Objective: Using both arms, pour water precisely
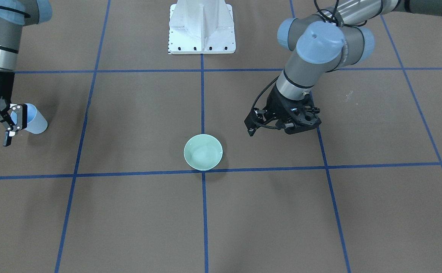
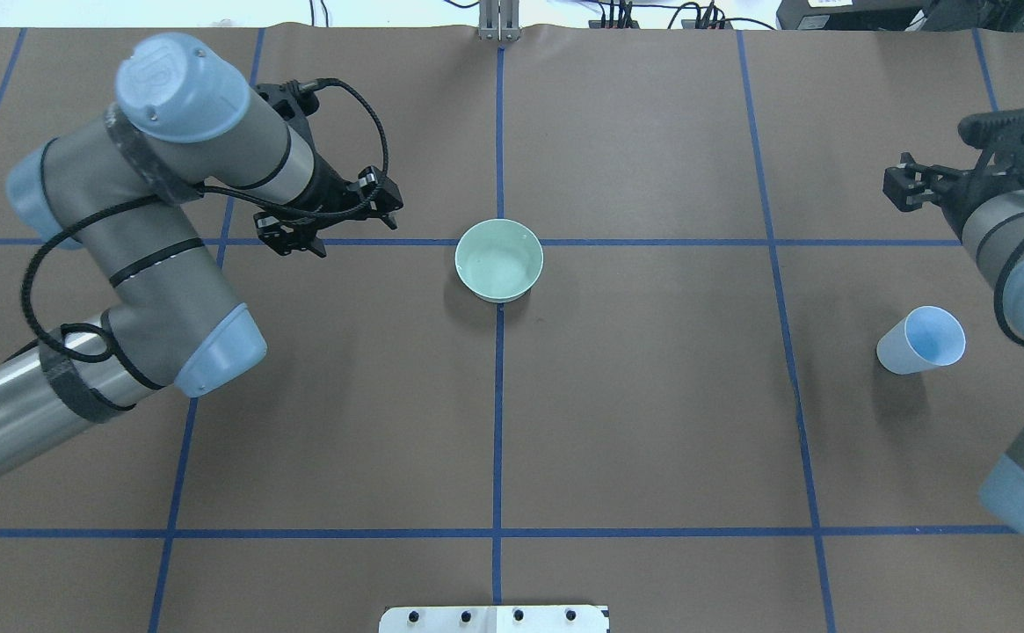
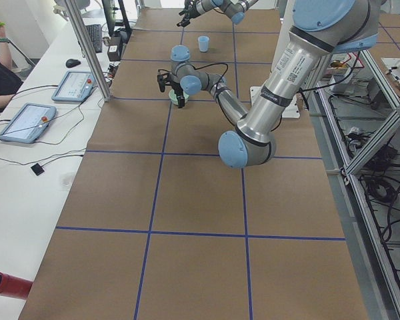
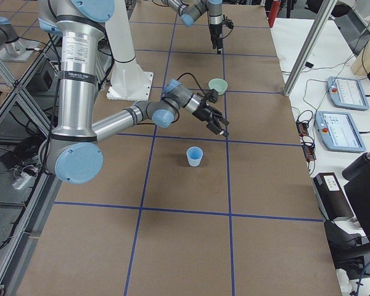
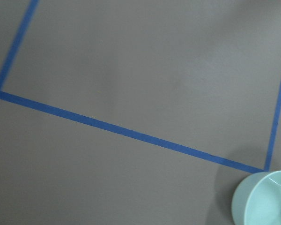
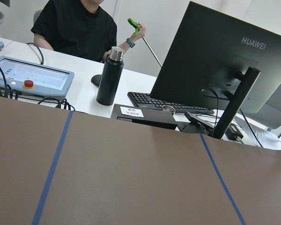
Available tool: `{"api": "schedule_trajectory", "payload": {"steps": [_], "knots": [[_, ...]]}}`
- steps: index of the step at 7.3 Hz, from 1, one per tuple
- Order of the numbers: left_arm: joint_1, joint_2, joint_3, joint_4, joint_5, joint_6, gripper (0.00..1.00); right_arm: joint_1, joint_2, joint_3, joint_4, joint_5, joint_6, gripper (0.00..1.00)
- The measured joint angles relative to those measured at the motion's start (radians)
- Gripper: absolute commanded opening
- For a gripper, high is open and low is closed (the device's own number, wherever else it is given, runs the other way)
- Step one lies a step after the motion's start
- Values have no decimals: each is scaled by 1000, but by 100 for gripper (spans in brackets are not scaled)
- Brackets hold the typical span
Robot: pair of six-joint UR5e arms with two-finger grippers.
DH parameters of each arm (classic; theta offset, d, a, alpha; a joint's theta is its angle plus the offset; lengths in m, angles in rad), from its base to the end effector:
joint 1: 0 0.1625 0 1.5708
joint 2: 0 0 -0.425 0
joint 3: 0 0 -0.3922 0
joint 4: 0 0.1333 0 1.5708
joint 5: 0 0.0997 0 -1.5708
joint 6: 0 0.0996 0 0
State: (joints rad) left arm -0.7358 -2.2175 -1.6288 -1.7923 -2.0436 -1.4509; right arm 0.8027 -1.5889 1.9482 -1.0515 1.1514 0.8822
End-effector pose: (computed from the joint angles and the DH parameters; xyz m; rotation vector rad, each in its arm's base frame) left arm 0.4492 -0.5254 0.2212 -0.0219 1.0117 -0.3440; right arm -0.2176 -0.4755 0.4308 0.8770 -0.3707 0.2895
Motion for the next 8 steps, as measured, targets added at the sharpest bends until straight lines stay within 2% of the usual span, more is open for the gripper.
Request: {"api": "schedule_trajectory", "payload": {"steps": [2, 4, 7, 8], "knots": [[39, -116, 113, -4, 4, -45, 100, 159, 112, -134, -1, 242, -120, 99], [57, -196, 239, -41, 10, -53, 100, 273, 185, -263, 0, 431, -222, 99], [86, -218, 351, -138, 34, -50, 99, 411, 206, -366, -1, 654, -368, 99], [98, -216, 362, -147, 36, -49, 94, 446, 207, -389, -2, 720, -405, 99]]}}
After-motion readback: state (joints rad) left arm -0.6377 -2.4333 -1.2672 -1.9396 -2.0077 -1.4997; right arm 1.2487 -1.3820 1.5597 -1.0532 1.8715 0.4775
